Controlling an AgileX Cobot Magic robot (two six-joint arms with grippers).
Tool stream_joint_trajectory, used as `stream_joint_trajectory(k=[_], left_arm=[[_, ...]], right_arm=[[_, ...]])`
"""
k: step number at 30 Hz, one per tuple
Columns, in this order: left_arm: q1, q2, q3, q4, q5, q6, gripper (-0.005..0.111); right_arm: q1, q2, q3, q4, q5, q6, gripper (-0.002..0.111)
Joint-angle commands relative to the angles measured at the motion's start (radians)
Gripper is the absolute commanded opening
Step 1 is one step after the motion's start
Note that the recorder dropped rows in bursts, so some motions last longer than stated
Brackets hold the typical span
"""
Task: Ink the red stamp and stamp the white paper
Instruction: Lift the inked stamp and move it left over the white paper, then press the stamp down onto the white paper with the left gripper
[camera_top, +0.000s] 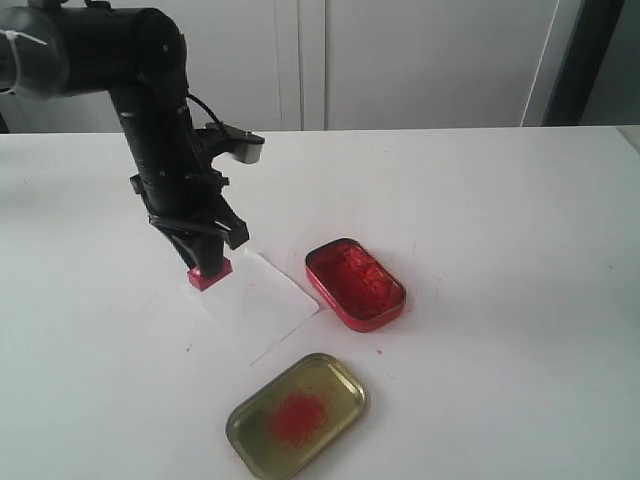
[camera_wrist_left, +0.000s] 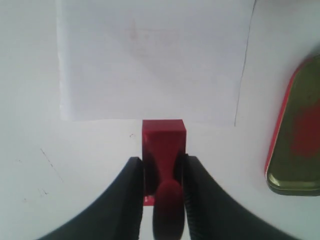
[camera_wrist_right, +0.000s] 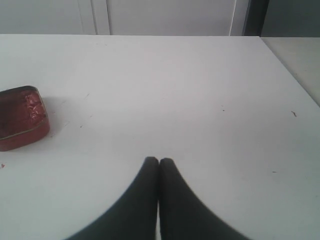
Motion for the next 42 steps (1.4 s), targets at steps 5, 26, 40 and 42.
stream_joint_trajectory(k=[5, 26, 40, 42], left_arm=[[-0.021, -0.045, 0.095, -0.061, -0.078, 0.057, 0.0], [-0.098, 0.009, 0.095, 0.06, -0.265, 0.005, 0.0], [-0.098, 0.065, 0.096, 0.083, -0.296, 0.005, 0.0], [-0.098, 0.065, 0.096, 0.083, -0.305, 0.005, 0.0]], right_arm=[[0.001, -0.004, 0.004, -0.006, -0.014, 0.0, 0.0], [0.001, -0.004, 0.004, -0.006, -0.014, 0.0, 0.0], [0.001, -0.004, 0.004, -0.006, -0.014, 0.0, 0.0], [0.001, -0.004, 0.004, -0.006, -0.014, 0.0, 0.0]])
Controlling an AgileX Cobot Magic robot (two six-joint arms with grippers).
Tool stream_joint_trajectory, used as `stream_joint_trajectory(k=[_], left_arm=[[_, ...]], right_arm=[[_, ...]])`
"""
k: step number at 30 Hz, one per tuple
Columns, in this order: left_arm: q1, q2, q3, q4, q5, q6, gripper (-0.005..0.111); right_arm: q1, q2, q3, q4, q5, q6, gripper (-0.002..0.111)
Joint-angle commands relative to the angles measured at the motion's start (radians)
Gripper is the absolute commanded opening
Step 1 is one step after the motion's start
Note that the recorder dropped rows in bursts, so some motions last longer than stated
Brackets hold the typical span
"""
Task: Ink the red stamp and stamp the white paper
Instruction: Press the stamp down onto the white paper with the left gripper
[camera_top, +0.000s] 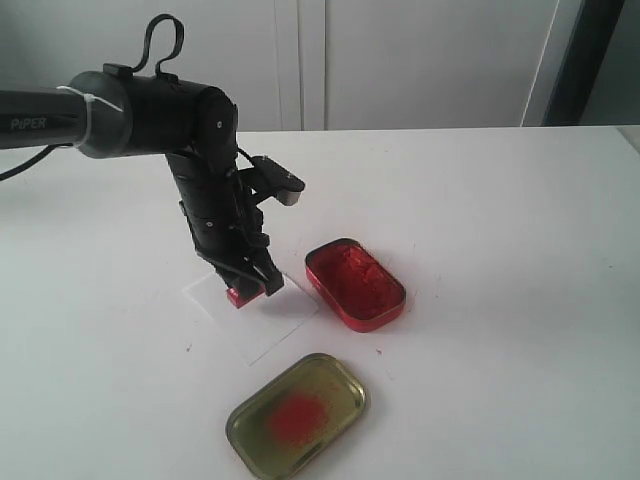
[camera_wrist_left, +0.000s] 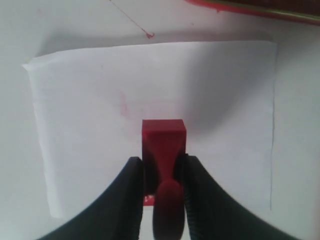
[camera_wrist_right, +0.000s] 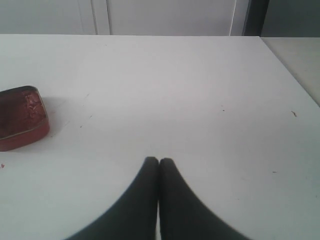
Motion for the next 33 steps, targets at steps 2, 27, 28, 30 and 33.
stream_joint_trajectory(k=[2, 27, 28, 30, 33], left_arm=[[-0.004, -0.005, 0.003, -0.006, -0.015, -0.009, 0.0], [-0.002, 0.057, 0.061, 0.026, -0.08, -0.009, 0.0], [-0.002, 0.065, 0.061, 0.026, -0.075, -0.009, 0.0], [-0.002, 0.085, 0.061, 0.026, -0.067, -0.009, 0.0], [-0.002, 0.101, 0.061, 0.026, -0.055, -0.009, 0.0]], right_arm=[[0.001, -0.004, 0.004, -0.006, -0.014, 0.0, 0.0], [0.001, -0.004, 0.004, -0.006, -0.014, 0.0, 0.0], [0.001, -0.004, 0.004, -0.006, -0.014, 0.0, 0.0], [0.001, -0.004, 0.004, -0.006, -0.014, 0.0, 0.0], [0.001, -0.004, 0.004, -0.006, -0.014, 0.0, 0.0]])
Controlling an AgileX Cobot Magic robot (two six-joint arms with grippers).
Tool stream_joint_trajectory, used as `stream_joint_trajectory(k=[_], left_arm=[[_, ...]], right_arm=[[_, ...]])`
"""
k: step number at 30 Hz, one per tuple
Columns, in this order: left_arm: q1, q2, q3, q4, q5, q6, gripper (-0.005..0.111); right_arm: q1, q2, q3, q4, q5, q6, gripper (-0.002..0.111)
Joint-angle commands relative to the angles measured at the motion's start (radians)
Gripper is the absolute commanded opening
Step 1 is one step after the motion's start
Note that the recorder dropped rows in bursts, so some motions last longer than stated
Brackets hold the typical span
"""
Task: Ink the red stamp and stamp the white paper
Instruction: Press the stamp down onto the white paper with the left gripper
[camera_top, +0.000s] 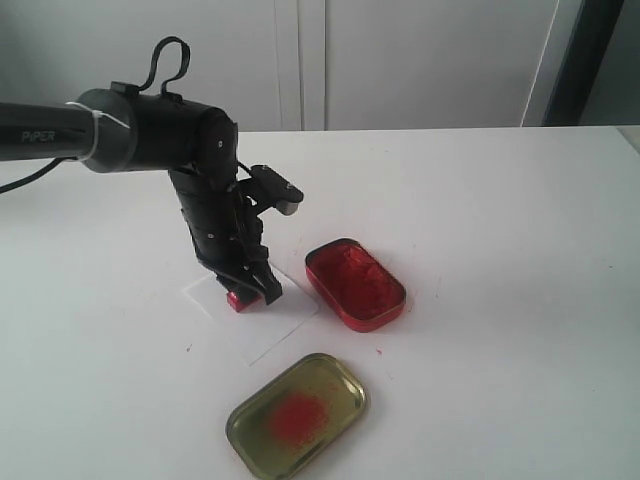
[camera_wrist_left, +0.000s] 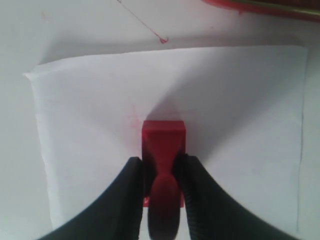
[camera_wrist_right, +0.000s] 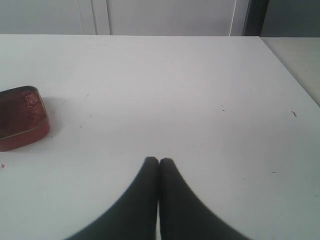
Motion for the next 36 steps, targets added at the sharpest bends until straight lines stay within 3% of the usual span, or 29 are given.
stream_joint_trajectory(k=[1, 36], left_arm=[[-0.002, 0.072, 0.019, 0.002, 0.027, -0.009, 0.0], [-0.002, 0.108, 0.012, 0.004, 0.077, -0.009, 0.0]], right_arm=[[0.001, -0.004, 0.004, -0.006, -0.014, 0.0, 0.0], [0.001, -0.004, 0.004, -0.006, -0.014, 0.0, 0.0]])
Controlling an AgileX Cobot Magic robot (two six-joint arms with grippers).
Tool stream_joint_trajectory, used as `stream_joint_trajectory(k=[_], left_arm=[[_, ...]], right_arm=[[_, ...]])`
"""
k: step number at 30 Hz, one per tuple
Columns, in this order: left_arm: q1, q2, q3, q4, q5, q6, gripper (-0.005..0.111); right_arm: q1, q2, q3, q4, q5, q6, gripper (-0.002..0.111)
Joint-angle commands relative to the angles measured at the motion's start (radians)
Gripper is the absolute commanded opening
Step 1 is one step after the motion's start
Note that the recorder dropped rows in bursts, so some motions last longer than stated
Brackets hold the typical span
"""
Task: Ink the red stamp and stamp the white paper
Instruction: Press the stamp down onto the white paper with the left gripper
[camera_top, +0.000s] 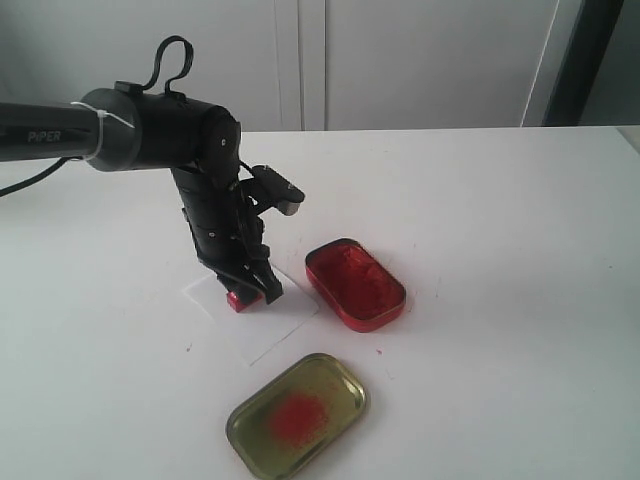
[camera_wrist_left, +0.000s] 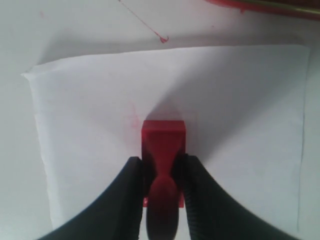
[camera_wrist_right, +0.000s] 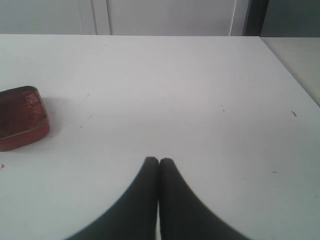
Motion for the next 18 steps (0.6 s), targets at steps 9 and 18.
stream_joint_trajectory(k=[9, 18], left_arm=[[-0.002, 0.064, 0.027, 0.004, 0.045, -0.006, 0.0], [-0.002, 0.052, -0.01, 0.004, 0.071, -0.006, 0.0]], right_arm=[[0.001, -0.004, 0.004, -0.006, -0.014, 0.0, 0.0], [0.001, -0.004, 0.004, -0.006, -0.014, 0.0, 0.0]])
